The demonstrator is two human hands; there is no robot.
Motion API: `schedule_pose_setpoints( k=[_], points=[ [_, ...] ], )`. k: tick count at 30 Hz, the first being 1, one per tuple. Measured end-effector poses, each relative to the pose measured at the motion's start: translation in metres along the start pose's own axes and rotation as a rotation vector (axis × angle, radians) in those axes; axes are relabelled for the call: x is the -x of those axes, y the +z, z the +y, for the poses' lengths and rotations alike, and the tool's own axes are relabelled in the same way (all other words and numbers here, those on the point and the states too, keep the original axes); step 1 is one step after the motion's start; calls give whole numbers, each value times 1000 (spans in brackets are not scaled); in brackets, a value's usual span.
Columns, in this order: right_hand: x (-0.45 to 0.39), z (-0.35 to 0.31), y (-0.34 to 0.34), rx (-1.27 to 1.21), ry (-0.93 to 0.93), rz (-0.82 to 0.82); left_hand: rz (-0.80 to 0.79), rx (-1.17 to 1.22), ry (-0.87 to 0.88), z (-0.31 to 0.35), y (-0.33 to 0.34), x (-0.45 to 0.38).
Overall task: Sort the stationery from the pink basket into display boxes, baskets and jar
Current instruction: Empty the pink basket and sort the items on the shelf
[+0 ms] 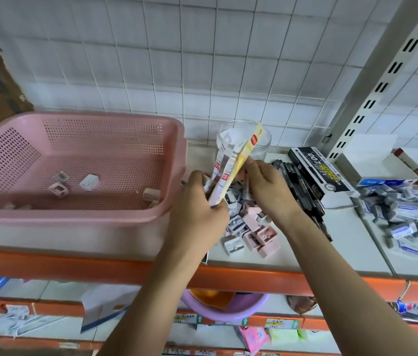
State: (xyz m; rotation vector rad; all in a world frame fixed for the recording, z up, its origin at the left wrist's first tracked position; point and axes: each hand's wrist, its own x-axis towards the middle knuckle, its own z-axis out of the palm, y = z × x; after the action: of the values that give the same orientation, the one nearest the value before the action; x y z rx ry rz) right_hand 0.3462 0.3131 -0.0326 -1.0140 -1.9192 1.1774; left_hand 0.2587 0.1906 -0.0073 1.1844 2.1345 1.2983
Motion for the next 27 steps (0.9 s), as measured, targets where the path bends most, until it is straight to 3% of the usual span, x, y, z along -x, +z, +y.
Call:
schedule_pose_setpoints(
  k=[3, 6, 11, 14, 18, 22, 27],
  points=[
    [3, 1, -11, -25, 38, 174, -2, 79, -27, -4, 4, -2],
    [12, 5, -33, -211, 63, 232, -22, 145, -46, -1, 11, -3],
    [35, 28, -89, 130, -53, 320, -70, 230, -89, 22, 40, -3],
    [48, 57, -135, 113, 45, 214, -29, 121, -51, 45, 75, 0],
    [66, 96, -217, 155, -8, 93, -53, 175, -74, 80, 146, 12],
    [80, 120, -297, -21, 82, 27, -105, 236, -135, 115, 215, 24],
    [64, 135, -340, 191, 2, 11, -106, 264, -176, 140, 257, 40]
  ],
)
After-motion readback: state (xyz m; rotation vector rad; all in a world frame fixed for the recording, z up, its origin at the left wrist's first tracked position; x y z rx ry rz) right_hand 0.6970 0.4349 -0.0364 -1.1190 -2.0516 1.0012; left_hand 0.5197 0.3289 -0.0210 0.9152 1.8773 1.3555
